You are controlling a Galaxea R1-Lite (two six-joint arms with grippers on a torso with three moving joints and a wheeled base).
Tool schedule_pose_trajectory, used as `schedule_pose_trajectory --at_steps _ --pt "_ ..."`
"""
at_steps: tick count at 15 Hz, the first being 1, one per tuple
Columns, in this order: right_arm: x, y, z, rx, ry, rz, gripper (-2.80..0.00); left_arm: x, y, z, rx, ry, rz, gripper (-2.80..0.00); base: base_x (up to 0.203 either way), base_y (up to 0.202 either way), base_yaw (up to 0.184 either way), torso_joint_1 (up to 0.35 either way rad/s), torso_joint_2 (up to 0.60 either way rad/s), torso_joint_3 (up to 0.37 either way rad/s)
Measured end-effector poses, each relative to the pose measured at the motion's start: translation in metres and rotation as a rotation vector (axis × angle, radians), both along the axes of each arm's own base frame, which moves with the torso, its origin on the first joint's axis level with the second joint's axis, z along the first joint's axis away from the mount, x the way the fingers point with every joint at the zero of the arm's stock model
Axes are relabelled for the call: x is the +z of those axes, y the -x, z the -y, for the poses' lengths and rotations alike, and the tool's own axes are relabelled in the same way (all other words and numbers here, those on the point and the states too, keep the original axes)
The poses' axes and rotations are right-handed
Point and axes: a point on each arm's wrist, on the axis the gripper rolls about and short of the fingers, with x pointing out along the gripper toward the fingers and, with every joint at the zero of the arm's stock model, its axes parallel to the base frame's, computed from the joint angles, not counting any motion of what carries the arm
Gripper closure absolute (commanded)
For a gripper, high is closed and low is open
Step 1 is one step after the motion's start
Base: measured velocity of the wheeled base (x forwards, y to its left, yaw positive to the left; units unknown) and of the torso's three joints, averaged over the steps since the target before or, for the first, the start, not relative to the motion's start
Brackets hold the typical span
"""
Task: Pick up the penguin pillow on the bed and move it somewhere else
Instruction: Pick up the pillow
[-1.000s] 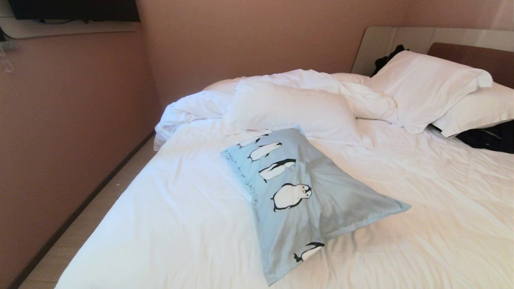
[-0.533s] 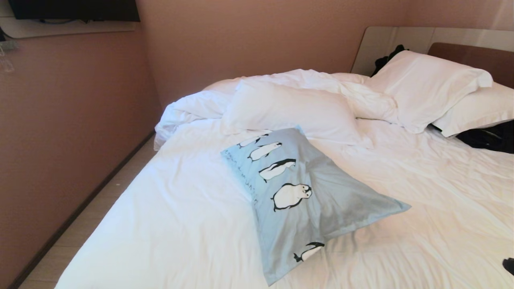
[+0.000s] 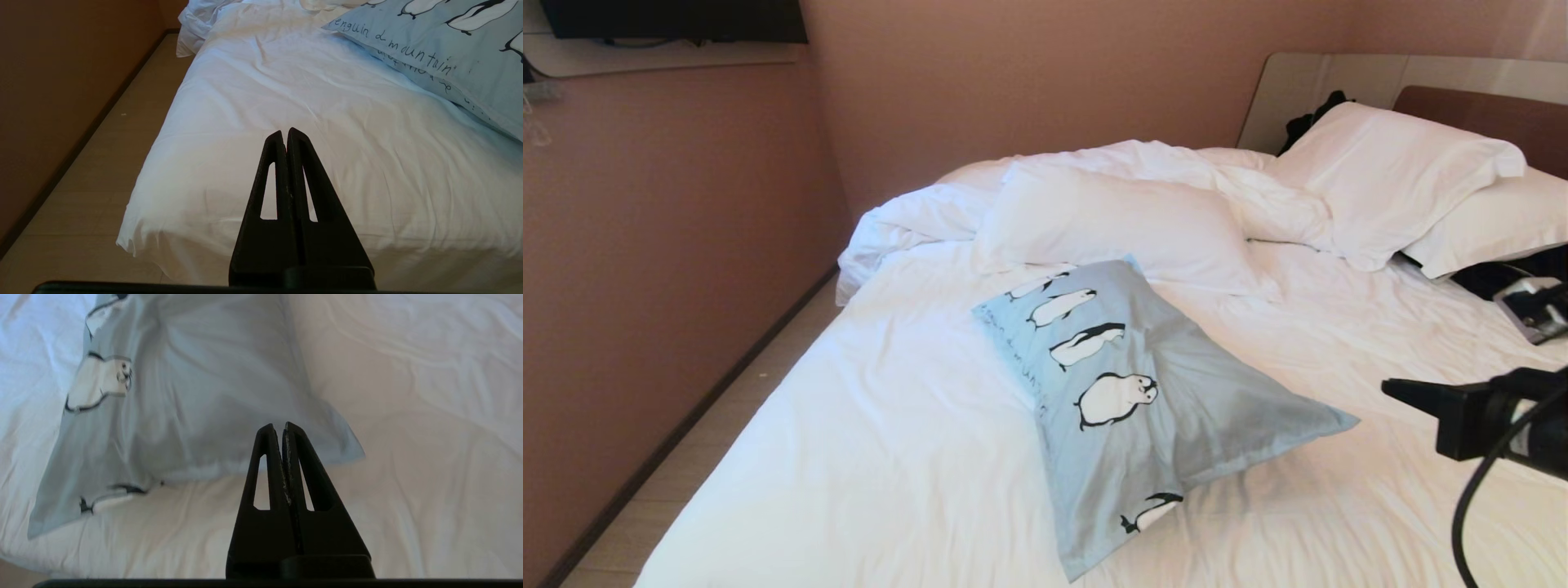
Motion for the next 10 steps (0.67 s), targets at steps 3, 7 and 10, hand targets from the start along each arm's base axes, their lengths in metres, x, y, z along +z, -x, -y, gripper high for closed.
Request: schedule_pose_trajectory --at_steps 3,7,10 --pt "0.004 -0.037 -0.021 0.036 0.010 0.026 0.00 0.000 0.000 0.000 0.000 0.000 0.000 0.00 0.000 0.000 0.000 0.000 0.00 0.000" --pt "0.004 -0.067 -0.047 0.077 0.022 0.033 0.00 0.000 0.000 0.000 0.000 0.000 0.000 0.00 0.000 0.000 0.000 0.000 0.00 0.000" --pt "0.001 -0.094 -0.063 0.088 0.033 0.030 0.00 0.000 0.000 0.000 0.000 0.000 0.000 0.00 0.000 0.000 0.000 0.000 0.00 0.000"
